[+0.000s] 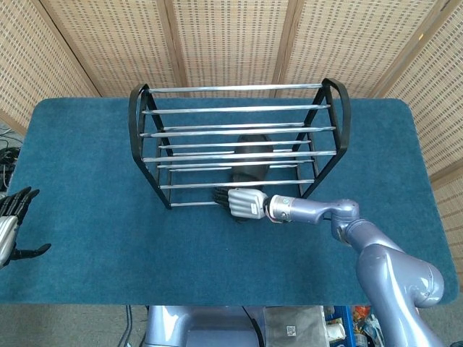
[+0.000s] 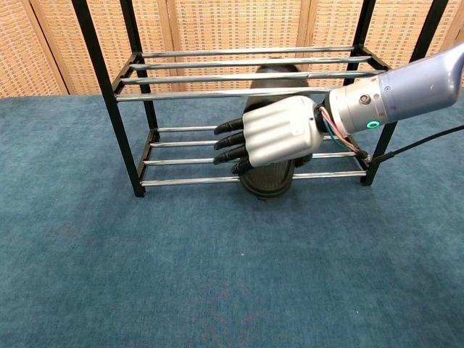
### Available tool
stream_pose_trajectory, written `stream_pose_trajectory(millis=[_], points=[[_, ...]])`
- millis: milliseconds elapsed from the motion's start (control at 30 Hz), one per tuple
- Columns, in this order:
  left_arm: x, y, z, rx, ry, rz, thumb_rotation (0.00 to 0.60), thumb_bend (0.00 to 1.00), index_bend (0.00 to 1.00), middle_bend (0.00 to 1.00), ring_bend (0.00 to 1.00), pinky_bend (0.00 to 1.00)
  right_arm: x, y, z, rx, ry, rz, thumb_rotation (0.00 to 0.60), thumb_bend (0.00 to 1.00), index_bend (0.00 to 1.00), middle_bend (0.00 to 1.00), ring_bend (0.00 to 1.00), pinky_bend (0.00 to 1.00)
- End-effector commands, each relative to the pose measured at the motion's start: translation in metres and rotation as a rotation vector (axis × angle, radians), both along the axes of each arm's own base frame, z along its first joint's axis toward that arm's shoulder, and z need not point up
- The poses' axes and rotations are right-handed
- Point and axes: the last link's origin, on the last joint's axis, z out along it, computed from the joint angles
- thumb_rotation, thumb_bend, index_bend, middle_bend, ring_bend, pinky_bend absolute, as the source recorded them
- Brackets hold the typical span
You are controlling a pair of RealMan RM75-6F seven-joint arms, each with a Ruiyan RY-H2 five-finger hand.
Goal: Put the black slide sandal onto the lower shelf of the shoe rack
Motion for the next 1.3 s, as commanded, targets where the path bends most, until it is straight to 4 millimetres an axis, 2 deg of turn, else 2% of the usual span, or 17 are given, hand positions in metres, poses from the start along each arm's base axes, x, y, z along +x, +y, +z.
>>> stream_pose_trajectory(millis=[33, 100, 200, 400, 533, 667, 833, 967, 1067, 1300], points=[[0.0, 0.0, 0.0, -0.003, -0.001, -0.001, 0.6, 0.18, 0.0, 0.0, 0.0, 0.0, -0.003, -0.004, 0.004, -0.054, 0.011, 0.009, 0.6, 0.21, 0.01, 0.0, 0.0, 0.0], [0.001, 0.0, 0.0, -0.002, 0.0, -0.005, 0.6, 0.18, 0.0, 0.0, 0.0, 0.0, -0.005, 0.0, 0.004, -0.054, 0.01, 0.006, 0.6, 0.14, 0.0, 0.0, 0.0, 0.0], [0.002, -0.002, 0.0, -0.003, -0.001, -0.01, 0.6, 0.18, 0.0, 0.0, 0.0, 0.0, -0.006, 0.007, 0.006, -0.051, -0.012, 0.003, 0.6, 0.1, 0.0, 0.0, 0.0, 0.0], [0.005, -0.006, 0.001, -0.002, -0.005, -0.026, 0.6, 0.18, 0.0, 0.0, 0.0, 0.0, -0.014, 0.028, 0.012, -0.037, -0.067, 0.004, 0.6, 0.09, 0.0, 0.0, 0.0, 0.0], [0.006, -0.008, 0.002, 0.0, -0.004, -0.036, 0.6, 0.18, 0.0, 0.0, 0.0, 0.0, -0.023, 0.054, 0.017, 0.002, -0.141, -0.01, 0.6, 0.09, 0.0, 0.0, 0.0, 0.0], [0.007, -0.011, 0.002, 0.002, -0.004, -0.049, 0.6, 0.18, 0.0, 0.0, 0.0, 0.0, -0.04, 0.082, 0.03, 0.003, -0.261, -0.061, 0.6, 0.09, 0.0, 0.0, 0.0, 0.0], [0.009, -0.014, 0.003, 0.003, -0.004, -0.066, 0.6, 0.18, 0.0, 0.0, 0.0, 0.0, -0.066, 0.112, 0.063, -0.063, -0.483, -0.22, 0.6, 0.07, 0.0, 0.0, 0.0, 0.0], [0.012, -0.017, 0.001, 0.01, 0.006, -0.084, 0.6, 0.18, 0.0, 0.0, 0.0, 0.0, -0.095, 0.136, 0.099, -0.154, -0.693, -0.427, 0.6, 0.01, 0.0, 0.0, 0.0, 0.0], [0.014, -0.018, -0.001, 0.032, 0.041, -0.103, 0.6, 0.18, 0.0, 0.0, 0.0, 0.0, -0.121, 0.159, 0.122, -0.229, -0.805, -0.592, 0.6, 0.0, 0.0, 0.0, 0.0, 0.0], [0.021, -0.025, -0.007, 0.07, 0.058, -0.144, 0.6, 0.18, 0.0, 0.0, 0.0, 0.0, -0.167, 0.206, 0.155, -0.348, -1.056, -0.965, 0.6, 0.0, 0.0, 0.0, 0.0, 0.0]])
